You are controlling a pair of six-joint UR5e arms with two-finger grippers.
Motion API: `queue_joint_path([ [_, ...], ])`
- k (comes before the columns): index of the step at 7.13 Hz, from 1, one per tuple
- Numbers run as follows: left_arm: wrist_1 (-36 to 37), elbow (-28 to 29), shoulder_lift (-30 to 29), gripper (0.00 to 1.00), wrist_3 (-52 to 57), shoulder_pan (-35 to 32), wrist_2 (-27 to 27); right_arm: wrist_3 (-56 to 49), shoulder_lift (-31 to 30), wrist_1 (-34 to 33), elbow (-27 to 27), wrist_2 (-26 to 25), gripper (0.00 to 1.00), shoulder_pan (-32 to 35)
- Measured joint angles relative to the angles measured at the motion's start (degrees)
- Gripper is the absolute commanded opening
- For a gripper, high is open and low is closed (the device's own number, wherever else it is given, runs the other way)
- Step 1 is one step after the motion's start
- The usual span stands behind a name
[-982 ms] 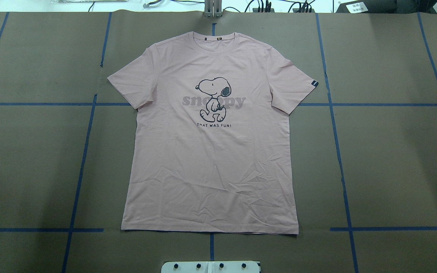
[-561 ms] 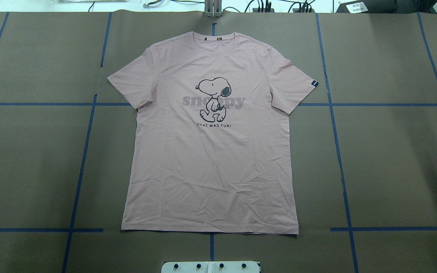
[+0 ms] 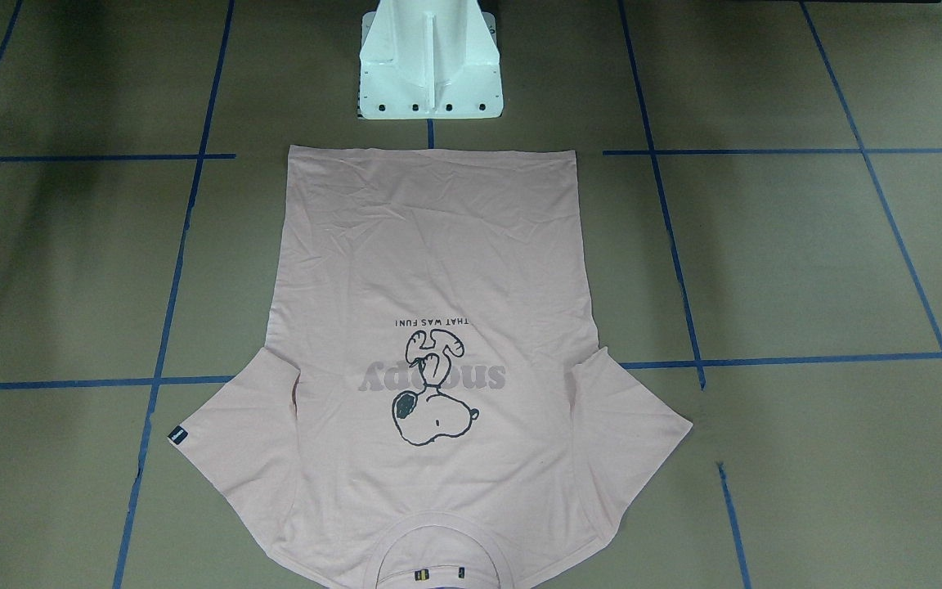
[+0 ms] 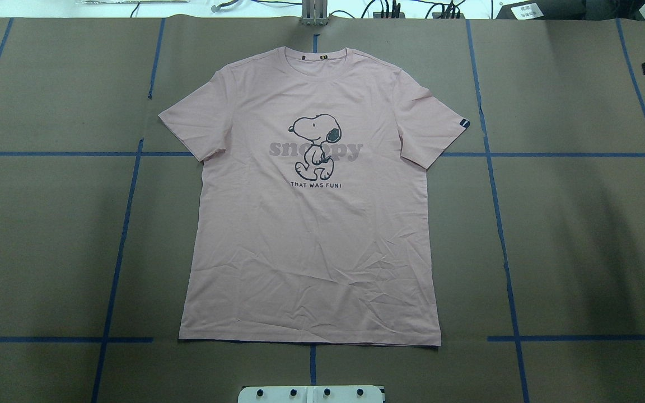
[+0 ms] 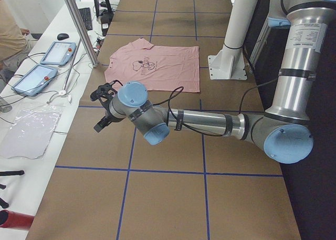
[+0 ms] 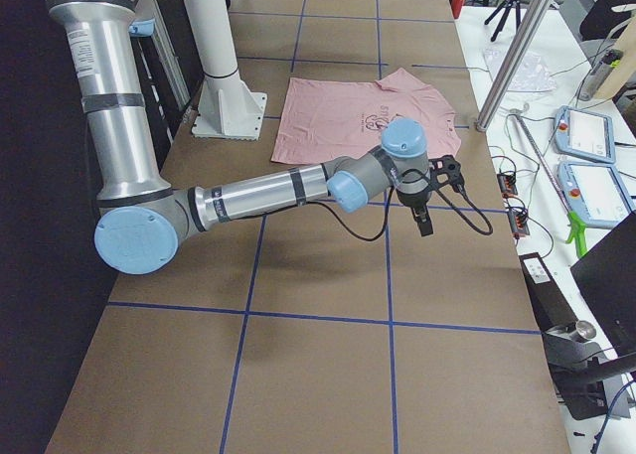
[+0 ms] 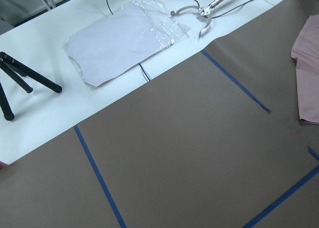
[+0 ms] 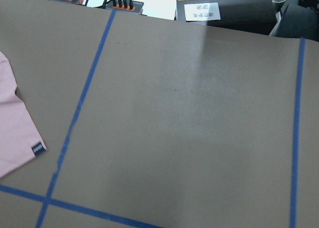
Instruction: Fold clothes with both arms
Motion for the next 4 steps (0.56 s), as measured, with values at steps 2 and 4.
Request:
queue_joint_path([
  [2,-2.8,0.1,-0.1,1.0,-2.0,0.9,0.2,14.6,7.5,0.8,-2.3,-7.9,0.92,-9.4],
  [4,-3.5,0.1,0.0,1.0,-2.4,2.4,0.4,26.7,12.0,8.1,-8.5,-16.4,0.83,-17.9],
])
